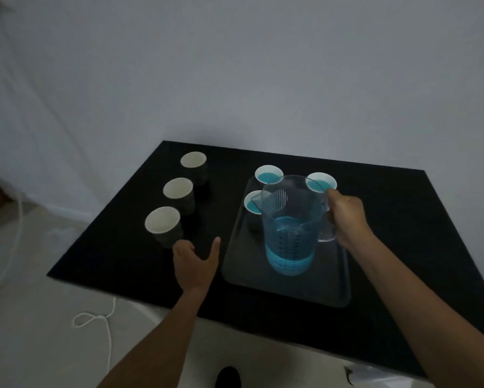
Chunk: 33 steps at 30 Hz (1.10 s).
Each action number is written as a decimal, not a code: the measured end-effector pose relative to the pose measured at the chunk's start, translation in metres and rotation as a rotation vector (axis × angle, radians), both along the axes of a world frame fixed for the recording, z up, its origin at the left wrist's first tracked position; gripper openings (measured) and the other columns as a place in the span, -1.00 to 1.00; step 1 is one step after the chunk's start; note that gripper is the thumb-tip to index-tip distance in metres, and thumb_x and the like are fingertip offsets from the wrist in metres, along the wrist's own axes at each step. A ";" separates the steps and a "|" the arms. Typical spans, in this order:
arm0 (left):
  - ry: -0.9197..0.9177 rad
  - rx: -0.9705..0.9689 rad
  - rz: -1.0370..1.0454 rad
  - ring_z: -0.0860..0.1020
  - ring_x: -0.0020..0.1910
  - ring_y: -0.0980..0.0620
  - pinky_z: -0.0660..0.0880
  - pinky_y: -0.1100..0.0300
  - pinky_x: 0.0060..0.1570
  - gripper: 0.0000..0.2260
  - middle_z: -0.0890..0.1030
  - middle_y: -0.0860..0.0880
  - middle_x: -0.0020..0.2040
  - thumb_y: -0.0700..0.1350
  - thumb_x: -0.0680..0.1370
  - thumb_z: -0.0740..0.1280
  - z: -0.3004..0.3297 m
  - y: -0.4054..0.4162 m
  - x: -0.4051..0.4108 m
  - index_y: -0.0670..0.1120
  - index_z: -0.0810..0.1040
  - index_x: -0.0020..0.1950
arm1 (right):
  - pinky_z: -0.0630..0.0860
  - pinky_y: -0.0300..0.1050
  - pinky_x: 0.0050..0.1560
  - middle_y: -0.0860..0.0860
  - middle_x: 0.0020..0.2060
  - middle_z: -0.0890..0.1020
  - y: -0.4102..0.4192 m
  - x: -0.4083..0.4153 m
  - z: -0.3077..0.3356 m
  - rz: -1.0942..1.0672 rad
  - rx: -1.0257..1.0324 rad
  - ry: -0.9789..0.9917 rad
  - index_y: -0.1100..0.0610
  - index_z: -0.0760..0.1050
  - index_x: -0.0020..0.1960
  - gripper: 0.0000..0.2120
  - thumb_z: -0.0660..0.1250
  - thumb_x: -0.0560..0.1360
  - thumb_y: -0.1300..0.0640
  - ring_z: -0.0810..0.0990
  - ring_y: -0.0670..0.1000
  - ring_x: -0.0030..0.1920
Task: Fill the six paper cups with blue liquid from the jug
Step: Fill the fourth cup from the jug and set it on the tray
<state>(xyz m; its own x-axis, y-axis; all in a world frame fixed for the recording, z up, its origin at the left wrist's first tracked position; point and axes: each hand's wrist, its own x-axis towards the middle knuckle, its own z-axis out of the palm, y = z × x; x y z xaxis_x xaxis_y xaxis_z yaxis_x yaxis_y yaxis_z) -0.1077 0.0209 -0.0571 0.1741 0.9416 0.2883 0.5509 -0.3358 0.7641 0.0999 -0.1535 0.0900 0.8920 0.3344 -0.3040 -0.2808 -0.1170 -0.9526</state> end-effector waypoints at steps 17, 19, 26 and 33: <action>-0.209 -0.385 0.119 0.25 0.48 -0.09 0.23 -0.04 0.46 0.18 0.23 -0.12 0.50 0.24 0.11 0.61 0.024 0.076 -0.025 -0.07 0.05 0.54 | 0.44 0.03 -0.07 0.07 -0.34 0.51 0.046 -0.037 -0.004 0.147 0.008 -0.047 0.11 0.43 -0.31 -0.79 0.26 0.50 0.21 0.49 0.10 -0.18; -0.219 -0.391 0.112 0.25 0.48 -0.07 0.22 0.02 0.46 0.14 0.25 -0.11 0.50 0.19 0.14 0.62 0.023 0.080 -0.022 -0.09 0.08 0.54 | 0.43 -0.01 -0.12 0.05 -0.40 0.48 0.047 -0.037 -0.005 0.134 0.006 -0.053 0.10 0.41 -0.35 -0.75 0.25 0.50 0.23 0.47 0.07 -0.25; -0.211 -0.409 0.112 0.46 0.29 -0.12 0.38 0.08 0.24 -0.23 0.48 -0.12 0.30 0.04 0.27 0.60 0.030 0.077 -0.018 -0.14 0.32 0.34 | 0.36 0.00 -0.11 0.07 -0.40 0.43 0.043 -0.037 -0.008 0.096 0.003 -0.031 0.10 0.40 -0.37 -0.75 0.26 0.47 0.23 0.41 0.06 -0.29; -0.188 -0.295 0.018 0.49 0.20 -0.12 0.45 0.03 0.16 -0.27 0.49 -0.13 0.23 0.06 0.29 0.59 0.033 0.044 -0.010 -0.13 0.28 0.28 | 0.35 0.00 -0.10 0.06 -0.41 0.45 0.031 -0.032 -0.010 0.042 0.013 -0.023 0.12 0.44 -0.36 -0.77 0.28 0.46 0.25 0.42 0.06 -0.29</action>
